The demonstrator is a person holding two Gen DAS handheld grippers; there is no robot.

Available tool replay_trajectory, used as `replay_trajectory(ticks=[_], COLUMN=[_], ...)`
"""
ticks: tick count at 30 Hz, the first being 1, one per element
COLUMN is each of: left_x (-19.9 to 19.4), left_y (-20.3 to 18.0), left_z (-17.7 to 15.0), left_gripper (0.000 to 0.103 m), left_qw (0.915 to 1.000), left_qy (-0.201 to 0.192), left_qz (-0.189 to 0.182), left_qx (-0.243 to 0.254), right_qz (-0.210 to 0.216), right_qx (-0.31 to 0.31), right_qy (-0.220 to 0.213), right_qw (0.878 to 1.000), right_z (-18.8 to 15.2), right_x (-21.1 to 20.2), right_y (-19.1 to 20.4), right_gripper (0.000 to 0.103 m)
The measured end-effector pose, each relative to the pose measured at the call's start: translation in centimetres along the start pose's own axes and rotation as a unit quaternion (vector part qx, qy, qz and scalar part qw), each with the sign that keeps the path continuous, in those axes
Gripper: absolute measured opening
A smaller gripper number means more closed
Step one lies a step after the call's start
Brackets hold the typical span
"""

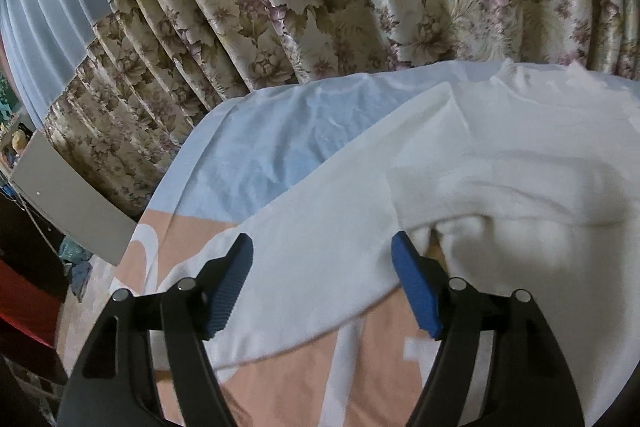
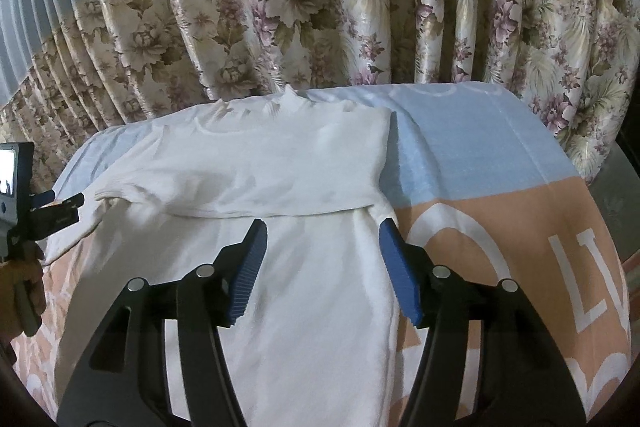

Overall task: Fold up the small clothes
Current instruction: 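Move the left gripper to the other sleeve cuff and grasp it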

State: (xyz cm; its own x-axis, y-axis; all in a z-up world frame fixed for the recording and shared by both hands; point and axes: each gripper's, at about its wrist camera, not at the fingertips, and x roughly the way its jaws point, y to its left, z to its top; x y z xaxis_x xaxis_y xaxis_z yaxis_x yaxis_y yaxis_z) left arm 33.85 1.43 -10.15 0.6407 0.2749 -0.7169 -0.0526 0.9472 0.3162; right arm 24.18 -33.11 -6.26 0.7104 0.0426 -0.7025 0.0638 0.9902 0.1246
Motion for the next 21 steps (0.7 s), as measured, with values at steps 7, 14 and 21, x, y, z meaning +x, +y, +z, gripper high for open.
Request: replay_trajectory(ticks=[7, 14, 21], left_x=[-3.6, -5.9, -6.9], left_y=[1.0, 2.9, 6.0], left_z=[-2.3, -5.8, -8.6], left_gripper=[0.073, 0.074, 0.074], left_qw=[0.9995, 0.9986, 0.9979], left_qy=[-0.011, -0.008, -0.006], left_qz=[-0.021, -0.034, -0.025], left_qx=[-0.022, -0.039, -0.059], right_qz=[0.001, -0.003, -0.019], right_qx=[-0.009, -0.01, -0.013], right_qy=[-0.013, -0.022, -0.037], right_qw=[1.0, 1.0, 0.999], right_z=[-1.1, -2.8, -3.6], right_x=[-2.8, -4.8, -6.3], right_y=[1.6, 2.3, 3.4], right_gripper=[0.062, 0.068, 0.069])
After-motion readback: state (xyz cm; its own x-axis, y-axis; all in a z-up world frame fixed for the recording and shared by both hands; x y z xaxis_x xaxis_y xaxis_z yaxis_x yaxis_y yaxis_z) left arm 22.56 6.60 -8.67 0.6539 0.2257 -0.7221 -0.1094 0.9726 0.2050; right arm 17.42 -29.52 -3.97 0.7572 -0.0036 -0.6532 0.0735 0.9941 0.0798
